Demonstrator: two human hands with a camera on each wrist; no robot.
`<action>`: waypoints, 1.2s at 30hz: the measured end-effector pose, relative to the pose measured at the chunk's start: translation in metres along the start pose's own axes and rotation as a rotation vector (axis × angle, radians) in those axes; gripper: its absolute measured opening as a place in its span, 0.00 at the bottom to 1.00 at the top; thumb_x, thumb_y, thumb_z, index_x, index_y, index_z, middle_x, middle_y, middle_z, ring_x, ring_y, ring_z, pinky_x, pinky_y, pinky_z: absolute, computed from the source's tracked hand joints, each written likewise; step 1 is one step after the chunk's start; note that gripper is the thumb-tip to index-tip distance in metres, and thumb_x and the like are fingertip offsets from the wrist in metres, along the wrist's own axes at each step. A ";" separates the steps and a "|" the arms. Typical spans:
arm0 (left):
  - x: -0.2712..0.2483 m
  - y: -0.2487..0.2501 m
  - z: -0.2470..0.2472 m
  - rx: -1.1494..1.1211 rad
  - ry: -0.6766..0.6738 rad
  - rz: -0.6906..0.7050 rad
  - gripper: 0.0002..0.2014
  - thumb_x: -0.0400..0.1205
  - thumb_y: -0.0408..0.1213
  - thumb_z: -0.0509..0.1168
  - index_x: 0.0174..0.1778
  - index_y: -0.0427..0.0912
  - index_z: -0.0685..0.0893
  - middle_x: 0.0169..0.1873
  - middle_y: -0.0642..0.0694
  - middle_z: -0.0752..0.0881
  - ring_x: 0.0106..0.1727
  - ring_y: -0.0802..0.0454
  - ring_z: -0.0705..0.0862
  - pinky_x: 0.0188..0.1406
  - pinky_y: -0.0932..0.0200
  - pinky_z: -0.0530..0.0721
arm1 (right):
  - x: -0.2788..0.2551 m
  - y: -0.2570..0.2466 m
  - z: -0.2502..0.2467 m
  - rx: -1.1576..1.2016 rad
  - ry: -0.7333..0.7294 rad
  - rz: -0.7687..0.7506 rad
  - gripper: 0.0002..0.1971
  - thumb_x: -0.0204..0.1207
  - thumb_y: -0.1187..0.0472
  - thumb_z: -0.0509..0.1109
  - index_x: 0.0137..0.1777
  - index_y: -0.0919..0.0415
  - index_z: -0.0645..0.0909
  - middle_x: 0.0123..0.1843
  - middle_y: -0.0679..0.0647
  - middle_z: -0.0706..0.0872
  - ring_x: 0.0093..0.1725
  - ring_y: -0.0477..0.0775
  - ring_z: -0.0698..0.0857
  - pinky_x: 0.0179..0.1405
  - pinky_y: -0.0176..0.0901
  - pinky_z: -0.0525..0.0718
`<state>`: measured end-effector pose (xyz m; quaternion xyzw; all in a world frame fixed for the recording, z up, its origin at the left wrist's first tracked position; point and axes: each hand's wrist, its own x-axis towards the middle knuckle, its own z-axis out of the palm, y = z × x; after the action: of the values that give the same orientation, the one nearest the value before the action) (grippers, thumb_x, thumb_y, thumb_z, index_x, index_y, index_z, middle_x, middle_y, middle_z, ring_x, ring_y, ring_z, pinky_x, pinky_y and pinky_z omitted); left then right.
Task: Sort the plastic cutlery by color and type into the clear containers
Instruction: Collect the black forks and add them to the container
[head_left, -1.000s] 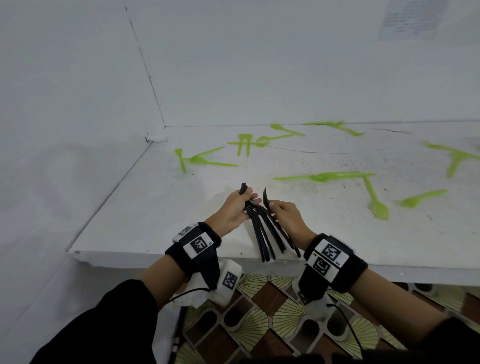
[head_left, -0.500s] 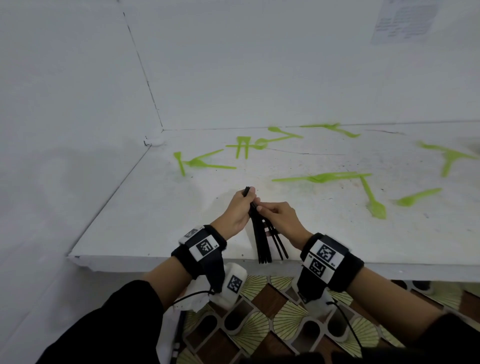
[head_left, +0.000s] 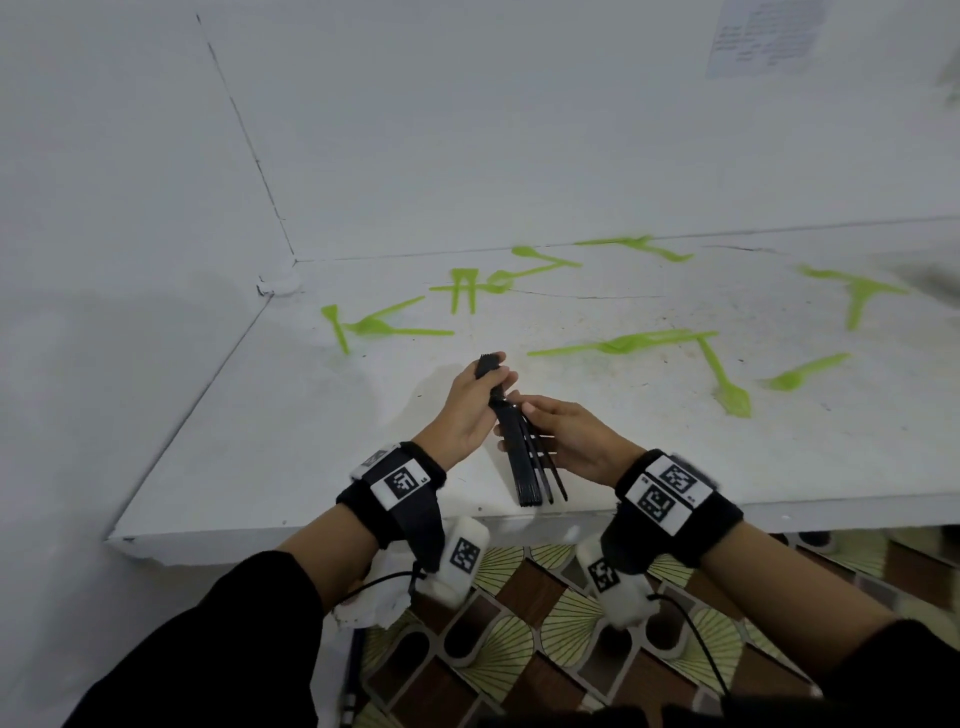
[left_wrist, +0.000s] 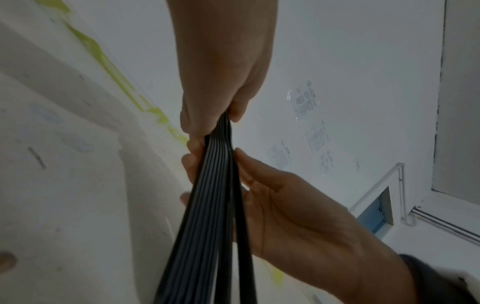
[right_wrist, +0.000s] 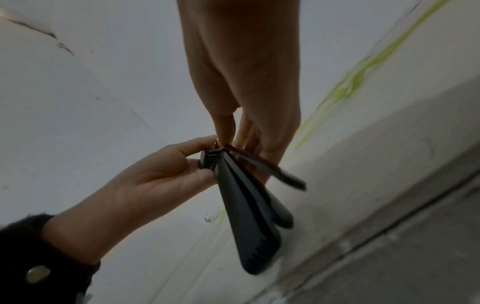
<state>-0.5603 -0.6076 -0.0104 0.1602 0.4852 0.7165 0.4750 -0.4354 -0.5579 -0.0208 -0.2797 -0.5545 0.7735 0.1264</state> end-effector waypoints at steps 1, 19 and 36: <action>0.000 0.000 0.001 -0.029 -0.032 -0.012 0.08 0.84 0.24 0.56 0.45 0.39 0.78 0.38 0.43 0.77 0.42 0.53 0.79 0.47 0.58 0.78 | -0.001 -0.001 -0.002 0.001 0.000 0.012 0.10 0.85 0.60 0.56 0.55 0.54 0.80 0.48 0.56 0.88 0.44 0.54 0.89 0.48 0.46 0.84; 0.024 -0.017 0.066 0.478 -0.426 0.031 0.09 0.82 0.30 0.63 0.58 0.37 0.79 0.44 0.45 0.82 0.48 0.53 0.83 0.44 0.64 0.87 | -0.060 -0.005 -0.070 -0.145 0.531 -0.221 0.08 0.77 0.60 0.70 0.51 0.65 0.84 0.37 0.53 0.83 0.32 0.46 0.79 0.32 0.32 0.82; 0.027 -0.140 0.330 0.553 -0.788 -0.040 0.07 0.82 0.29 0.63 0.55 0.35 0.80 0.42 0.45 0.83 0.46 0.52 0.83 0.47 0.63 0.86 | -0.241 -0.024 -0.284 -0.224 0.762 -0.167 0.12 0.78 0.63 0.68 0.60 0.64 0.81 0.44 0.54 0.87 0.37 0.46 0.83 0.33 0.33 0.83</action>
<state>-0.2721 -0.3950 0.0226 0.5306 0.4436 0.4360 0.5758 -0.0800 -0.4480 0.0076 -0.5123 -0.5696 0.5362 0.3543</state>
